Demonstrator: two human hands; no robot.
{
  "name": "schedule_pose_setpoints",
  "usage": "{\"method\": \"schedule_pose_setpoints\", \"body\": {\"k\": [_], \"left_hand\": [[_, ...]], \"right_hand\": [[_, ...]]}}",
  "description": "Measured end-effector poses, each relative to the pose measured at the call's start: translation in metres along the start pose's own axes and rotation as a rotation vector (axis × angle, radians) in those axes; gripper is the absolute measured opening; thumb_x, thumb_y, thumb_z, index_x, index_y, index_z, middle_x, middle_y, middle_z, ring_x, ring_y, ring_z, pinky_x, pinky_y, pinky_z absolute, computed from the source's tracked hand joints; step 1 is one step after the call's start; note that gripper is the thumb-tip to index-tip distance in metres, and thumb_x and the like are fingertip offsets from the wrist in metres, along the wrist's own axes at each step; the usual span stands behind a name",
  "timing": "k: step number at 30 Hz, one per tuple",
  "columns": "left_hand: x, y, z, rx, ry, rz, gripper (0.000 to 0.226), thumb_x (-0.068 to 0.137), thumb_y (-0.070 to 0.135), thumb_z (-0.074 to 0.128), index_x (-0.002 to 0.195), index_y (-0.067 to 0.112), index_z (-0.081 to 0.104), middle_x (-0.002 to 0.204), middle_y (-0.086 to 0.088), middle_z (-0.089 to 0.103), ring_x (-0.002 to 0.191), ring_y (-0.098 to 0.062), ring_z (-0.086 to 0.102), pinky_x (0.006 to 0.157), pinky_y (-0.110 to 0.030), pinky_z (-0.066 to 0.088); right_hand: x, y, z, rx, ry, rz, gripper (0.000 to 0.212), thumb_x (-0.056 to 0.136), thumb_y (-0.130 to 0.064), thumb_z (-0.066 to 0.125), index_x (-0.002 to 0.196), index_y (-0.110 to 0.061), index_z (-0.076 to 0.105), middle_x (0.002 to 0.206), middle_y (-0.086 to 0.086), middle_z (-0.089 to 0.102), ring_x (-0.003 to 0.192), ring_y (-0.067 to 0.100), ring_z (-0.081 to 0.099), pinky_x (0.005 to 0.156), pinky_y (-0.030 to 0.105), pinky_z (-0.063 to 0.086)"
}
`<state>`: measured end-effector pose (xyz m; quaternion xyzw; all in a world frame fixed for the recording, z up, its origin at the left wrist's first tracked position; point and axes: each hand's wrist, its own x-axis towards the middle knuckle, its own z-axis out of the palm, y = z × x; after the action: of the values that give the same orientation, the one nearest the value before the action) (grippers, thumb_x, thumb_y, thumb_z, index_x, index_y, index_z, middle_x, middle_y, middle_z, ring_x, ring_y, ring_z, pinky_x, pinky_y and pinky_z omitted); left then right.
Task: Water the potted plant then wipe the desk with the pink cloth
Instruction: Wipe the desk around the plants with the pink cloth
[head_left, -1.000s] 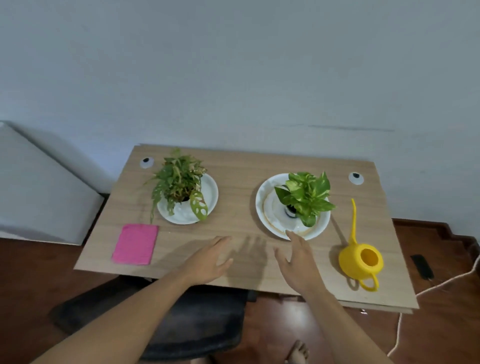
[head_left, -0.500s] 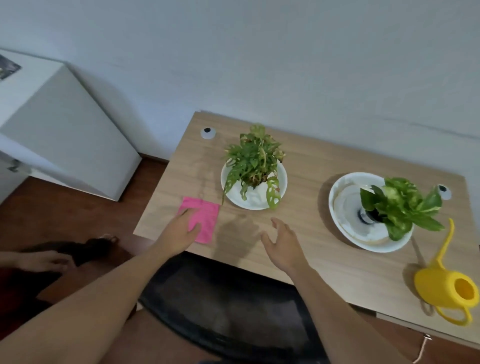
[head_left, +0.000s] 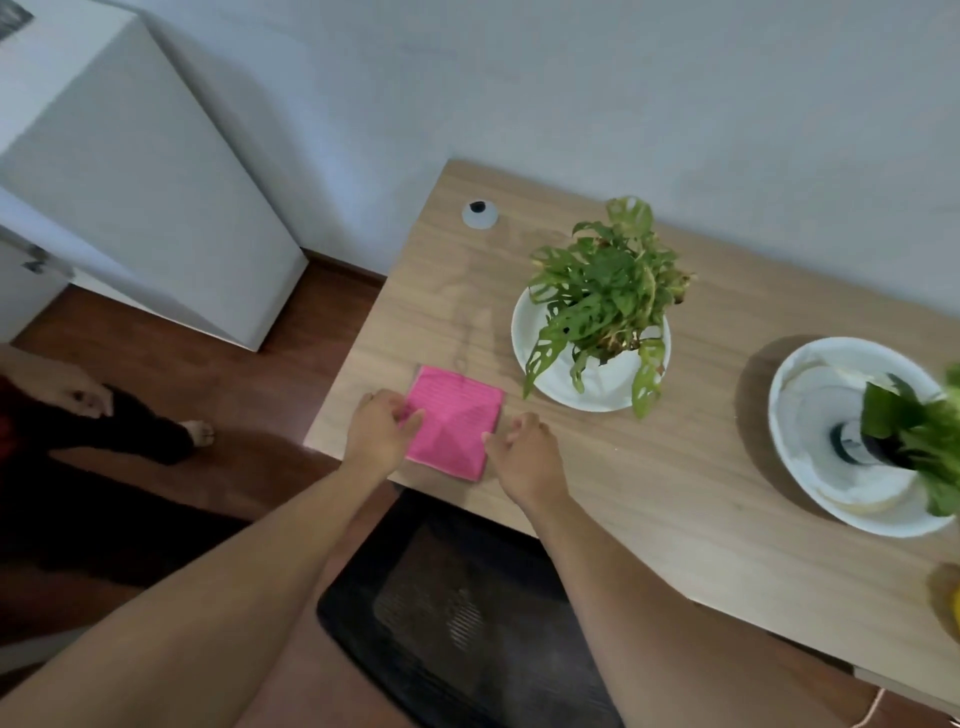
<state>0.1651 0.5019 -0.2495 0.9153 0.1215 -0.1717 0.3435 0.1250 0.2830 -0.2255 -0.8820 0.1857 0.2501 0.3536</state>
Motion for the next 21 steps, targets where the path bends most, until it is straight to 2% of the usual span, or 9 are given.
{"method": "schedule_pose_setpoints", "body": {"k": [2, 4, 6, 8, 10, 11, 14, 17, 21], "left_hand": [[0.006, -0.004, 0.003, -0.013, -0.004, -0.007, 0.027, 0.098, 0.035, 0.083, 0.111, 0.016, 0.071, 0.112, -0.005, 0.073, 0.096, -0.021, 0.074, 0.086, -0.037, 0.062], [0.008, -0.007, 0.004, 0.039, 0.003, 0.054, 0.026, 0.101, 0.033, 0.08, 0.116, 0.016, 0.069, 0.119, -0.005, 0.068, 0.096, -0.015, 0.069, 0.084, -0.032, 0.059], [0.009, -0.012, 0.003, 0.144, 0.036, 0.196, 0.026, 0.109, 0.032, 0.067, 0.129, 0.015, 0.066, 0.131, -0.005, 0.062, 0.112, -0.017, 0.062, 0.096, -0.039, 0.06], [0.015, -0.021, 0.001, 0.231, 0.074, 0.343, 0.039, 0.116, 0.031, 0.05, 0.151, 0.017, 0.059, 0.155, -0.006, 0.056, 0.139, -0.024, 0.057, 0.114, -0.044, 0.055], [0.025, -0.035, -0.003, 0.334, 0.073, 0.428, 0.053, 0.119, 0.034, 0.033, 0.171, 0.021, 0.039, 0.178, -0.003, 0.037, 0.167, -0.022, 0.033, 0.132, -0.042, 0.037], [0.032, -0.045, -0.004, 0.399, 0.064, 0.455, 0.058, 0.12, 0.036, 0.026, 0.175, 0.021, 0.027, 0.185, -0.001, 0.024, 0.173, -0.019, 0.019, 0.138, -0.041, 0.027], [0.044, -0.068, -0.006, 0.551, 0.033, 0.514, 0.064, 0.119, 0.042, 0.013, 0.178, 0.017, 0.006, 0.188, 0.0, 0.002, 0.175, -0.016, -0.003, 0.141, -0.048, 0.018], [0.047, -0.08, 0.002, 0.584, 0.058, 0.533, 0.066, 0.119, 0.044, 0.012, 0.178, 0.016, 0.002, 0.188, -0.002, -0.001, 0.175, -0.019, -0.002, 0.141, -0.05, 0.019], [0.049, -0.082, 0.008, 0.595, 0.113, 0.544, 0.066, 0.119, 0.04, 0.019, 0.178, 0.013, 0.008, 0.188, -0.005, 0.005, 0.175, -0.021, 0.003, 0.14, -0.051, 0.02]], "right_hand": [[0.001, -0.005, 0.012, -0.2, 0.105, -0.145, 0.045, 0.111, -0.031, 0.062, 0.143, 0.0, 0.057, 0.139, 0.021, 0.061, 0.128, 0.038, 0.058, 0.112, 0.053, 0.052], [0.001, -0.012, 0.026, -0.332, 0.156, -0.27, 0.05, 0.11, -0.031, 0.058, 0.152, -0.004, 0.054, 0.153, 0.021, 0.056, 0.138, 0.038, 0.056, 0.116, 0.053, 0.052], [0.004, -0.018, 0.041, -0.405, 0.163, -0.37, 0.063, 0.11, -0.032, 0.056, 0.166, -0.006, 0.045, 0.172, 0.02, 0.045, 0.158, 0.039, 0.046, 0.126, 0.054, 0.046], [0.011, -0.024, 0.058, -0.452, 0.18, -0.477, 0.07, 0.113, -0.031, 0.049, 0.177, -0.007, 0.033, 0.185, 0.018, 0.028, 0.172, 0.038, 0.026, 0.139, 0.056, 0.026], [0.021, -0.031, 0.072, -0.47, 0.197, -0.545, 0.07, 0.117, -0.033, 0.038, 0.18, -0.008, 0.02, 0.19, 0.013, 0.01, 0.176, 0.032, 0.007, 0.142, 0.051, 0.008], [0.028, -0.035, 0.08, -0.474, 0.205, -0.562, 0.07, 0.119, -0.035, 0.034, 0.181, -0.01, 0.015, 0.19, 0.01, 0.006, 0.177, 0.03, 0.002, 0.142, 0.049, 0.006], [0.046, -0.038, 0.099, -0.512, 0.214, -0.594, 0.069, 0.121, -0.043, 0.026, 0.182, -0.013, 0.012, 0.191, 0.005, 0.004, 0.177, 0.027, 0.0, 0.143, 0.051, 0.01], [0.059, -0.03, 0.111, -0.538, 0.222, -0.613, 0.072, 0.12, -0.05, 0.025, 0.182, -0.015, 0.014, 0.191, 0.004, 0.004, 0.177, 0.026, 0.001, 0.142, 0.054, 0.012], [0.066, -0.025, 0.113, -0.555, 0.25, -0.634, 0.073, 0.119, -0.051, 0.028, 0.182, -0.016, 0.014, 0.192, 0.002, 0.005, 0.177, 0.024, 0.0, 0.142, 0.052, 0.008]]}}
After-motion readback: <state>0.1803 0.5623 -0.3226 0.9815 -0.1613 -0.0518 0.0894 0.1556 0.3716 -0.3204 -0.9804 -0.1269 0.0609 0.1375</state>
